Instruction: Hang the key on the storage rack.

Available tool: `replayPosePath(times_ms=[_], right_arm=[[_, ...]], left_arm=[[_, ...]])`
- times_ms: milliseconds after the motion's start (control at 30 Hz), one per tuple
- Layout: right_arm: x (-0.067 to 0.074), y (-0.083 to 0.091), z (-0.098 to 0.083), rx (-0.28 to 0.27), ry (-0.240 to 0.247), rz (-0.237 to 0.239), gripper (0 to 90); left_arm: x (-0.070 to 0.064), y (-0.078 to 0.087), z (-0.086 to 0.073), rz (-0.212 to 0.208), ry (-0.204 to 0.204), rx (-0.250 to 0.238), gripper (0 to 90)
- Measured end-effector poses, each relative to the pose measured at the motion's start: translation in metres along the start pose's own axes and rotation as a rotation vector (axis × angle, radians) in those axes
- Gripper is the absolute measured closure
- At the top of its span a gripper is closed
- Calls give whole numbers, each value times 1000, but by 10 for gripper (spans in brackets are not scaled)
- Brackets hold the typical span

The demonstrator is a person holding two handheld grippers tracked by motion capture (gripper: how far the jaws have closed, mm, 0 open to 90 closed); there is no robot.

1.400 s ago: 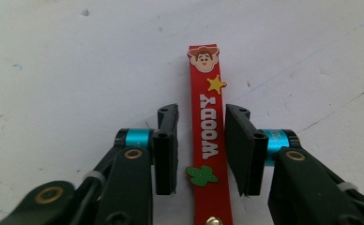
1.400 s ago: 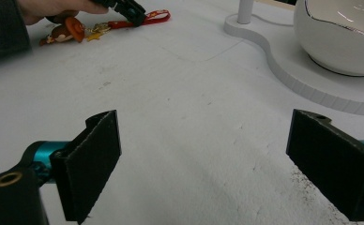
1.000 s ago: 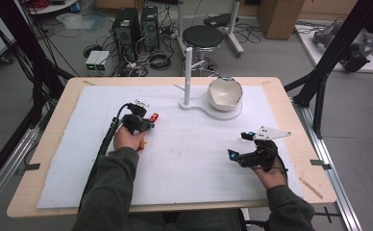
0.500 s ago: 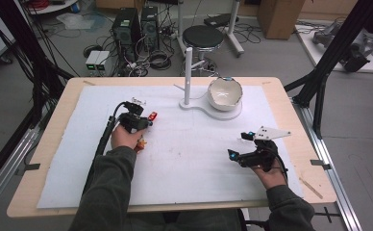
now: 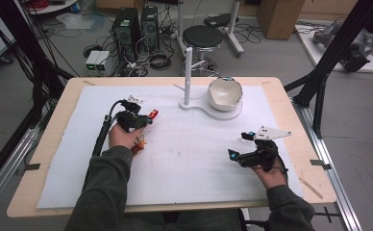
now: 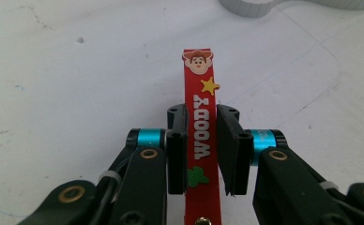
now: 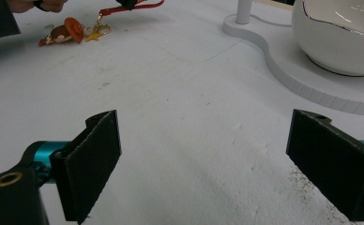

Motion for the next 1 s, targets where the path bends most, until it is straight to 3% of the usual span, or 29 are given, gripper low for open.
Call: replayPosePath(times_ms=[200, 433, 1000], right_arm=[[0, 0, 0, 0, -1, 0, 96], [0, 0, 0, 2, -2, 0, 96], [0, 1, 0, -6, -1, -2, 96]], left_arm=[[-4, 10, 4, -55, -5, -32, 746], [-15, 27, 14, -147, -15, -116, 746], [-30, 59, 26, -291, -40, -235, 747]])
Point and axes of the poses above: each handheld gripper's, and its own axes: y roughly backward along the jaws, z roughly out of its top, x roughly to its left, the point moved 8 cm from there along -y, roughly forward along the jaws, and after that the axes turned 2 degrees about x, right-handed, at the moved point
